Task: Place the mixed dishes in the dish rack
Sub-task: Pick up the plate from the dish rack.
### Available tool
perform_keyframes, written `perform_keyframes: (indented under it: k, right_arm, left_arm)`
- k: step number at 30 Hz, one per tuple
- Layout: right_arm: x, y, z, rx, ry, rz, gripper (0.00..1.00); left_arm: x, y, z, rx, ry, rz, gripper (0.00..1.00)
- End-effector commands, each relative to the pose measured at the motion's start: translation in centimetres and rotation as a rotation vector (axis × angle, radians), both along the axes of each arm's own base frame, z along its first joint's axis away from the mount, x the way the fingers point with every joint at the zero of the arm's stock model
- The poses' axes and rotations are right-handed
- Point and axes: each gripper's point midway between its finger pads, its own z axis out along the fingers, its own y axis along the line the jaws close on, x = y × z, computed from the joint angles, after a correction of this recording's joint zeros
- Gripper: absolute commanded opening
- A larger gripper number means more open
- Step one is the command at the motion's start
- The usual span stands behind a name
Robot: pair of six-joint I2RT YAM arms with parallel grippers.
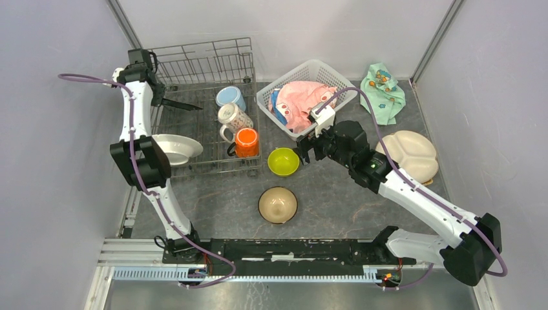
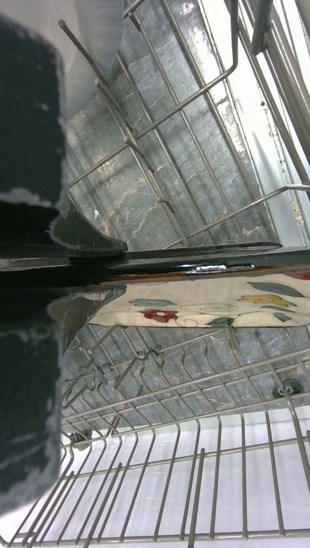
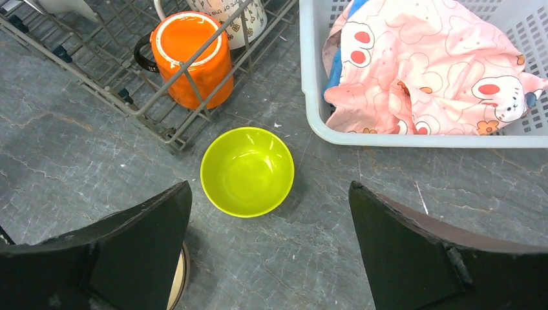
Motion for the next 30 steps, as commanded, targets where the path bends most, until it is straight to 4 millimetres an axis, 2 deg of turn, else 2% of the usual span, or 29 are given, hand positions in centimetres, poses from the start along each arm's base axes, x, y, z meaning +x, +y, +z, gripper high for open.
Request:
perform_keyframes:
  k: [1, 4, 8, 12, 15, 18, 21, 24, 28, 30]
  right_arm:
    - [0.2, 0.3, 1.6, 0.058, -0.043, 0.003, 0.98]
    - [0.2, 0.3, 1.6, 0.057, -0.042, 0.003, 0.98]
    - [0.3, 0.3, 1.5, 0.055, -0.037, 0.002, 0.98]
    - [0.2, 0.3, 1.3, 0.056, -0.033, 0.001, 0.98]
    - [0.2, 0.3, 1.3, 0.054, -0.029, 0.0, 0.98]
    - [0.1, 0.2, 1.4, 0.053, -0.03, 0.002, 0.98]
    - [0.1, 0.2, 1.4, 0.055, -0.031, 0.0, 0.98]
    - [-0.3, 0.5, 1.1, 0.065, -0.019, 0.025, 0.98]
    - [-0.2, 0.5, 1.1, 0.084, 0.001, 0.006, 0.98]
    - [0.2, 0.8, 1.4, 0.09, 0.016, -0.009, 0.98]
  left_arm:
    - [5.5, 1.8, 13.8, 0.066, -0.527, -0.025, 0.02]
    - [6.4, 1.8, 12.9, 0.03, -0.525, -0.03, 0.02]
    - [6.5, 2.8, 11.8, 0.041, -0.466, 0.02, 0.02]
    - [7.5, 2.9, 11.5, 0.035, -0.481, 0.004, 0.04]
    - [7.5, 2.7, 11.3, 0.04, -0.467, -0.012, 0.04]
    - [6.8, 3.1, 11.7, 0.083, -0.445, -0.029, 0.02]
    - [6.5, 3.5, 12.9, 0.126, -0.451, -0.057, 0.02]
    - [7.2, 3.0, 14.1, 0.135, -0.487, -0.113, 0.02]
    - [7.0, 2.3, 13.7, 0.11, -0.469, -0.144, 0.02]
    - [6.3, 2.6, 13.8, 0.141, -0.447, -0.146, 0.02]
